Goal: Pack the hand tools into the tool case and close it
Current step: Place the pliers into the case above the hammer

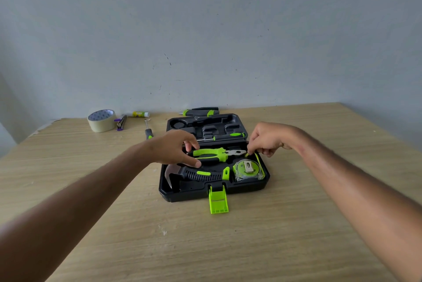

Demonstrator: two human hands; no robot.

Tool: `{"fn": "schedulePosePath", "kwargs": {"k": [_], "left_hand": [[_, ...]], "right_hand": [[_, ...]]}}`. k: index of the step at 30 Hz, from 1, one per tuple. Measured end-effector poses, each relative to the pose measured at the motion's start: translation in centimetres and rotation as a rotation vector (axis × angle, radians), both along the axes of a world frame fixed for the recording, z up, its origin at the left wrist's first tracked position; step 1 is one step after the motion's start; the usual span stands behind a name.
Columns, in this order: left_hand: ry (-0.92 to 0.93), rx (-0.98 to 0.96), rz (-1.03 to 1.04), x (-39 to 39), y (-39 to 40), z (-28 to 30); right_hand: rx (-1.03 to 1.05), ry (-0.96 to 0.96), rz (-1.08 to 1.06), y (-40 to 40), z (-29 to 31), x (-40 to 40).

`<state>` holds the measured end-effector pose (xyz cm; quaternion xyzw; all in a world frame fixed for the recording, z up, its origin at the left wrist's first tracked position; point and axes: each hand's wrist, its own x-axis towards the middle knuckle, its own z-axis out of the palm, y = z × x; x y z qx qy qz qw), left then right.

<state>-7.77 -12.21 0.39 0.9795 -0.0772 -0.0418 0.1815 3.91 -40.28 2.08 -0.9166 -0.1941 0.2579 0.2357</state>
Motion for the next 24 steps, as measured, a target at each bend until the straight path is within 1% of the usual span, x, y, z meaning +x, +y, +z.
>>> {"fn": "schedulePosePath", "kwargs": {"k": [2,9,13,17,20,24], "left_hand": [[0.004,0.021,-0.022,0.0,-0.5,-0.1],[-0.014,0.073,-0.053,0.6,-1.0,-0.2],[-0.005,0.038,-0.071,0.6,-1.0,0.0],[-0.004,-0.062,-0.082,1.0,-1.5,-0.6],[0.007,-0.07,-0.087,1.2,-2.5,-0.7],[-0.001,-0.129,-0.082,1.3,-2.7,-0.5]], "right_hand": [[0.01,0.04,-0.023,-0.1,0.3,0.0],[0.041,0.08,-0.036,0.1,1.0,-0.1],[0.032,0.075,-0.036,0.8,0.8,-0.4],[0.029,0.073,-0.049,1.1,0.7,-0.5],[0.045,0.086,-0.059,0.9,0.6,-0.5],[0.061,0.092,-0.057,0.7,0.5,-0.3]]}}
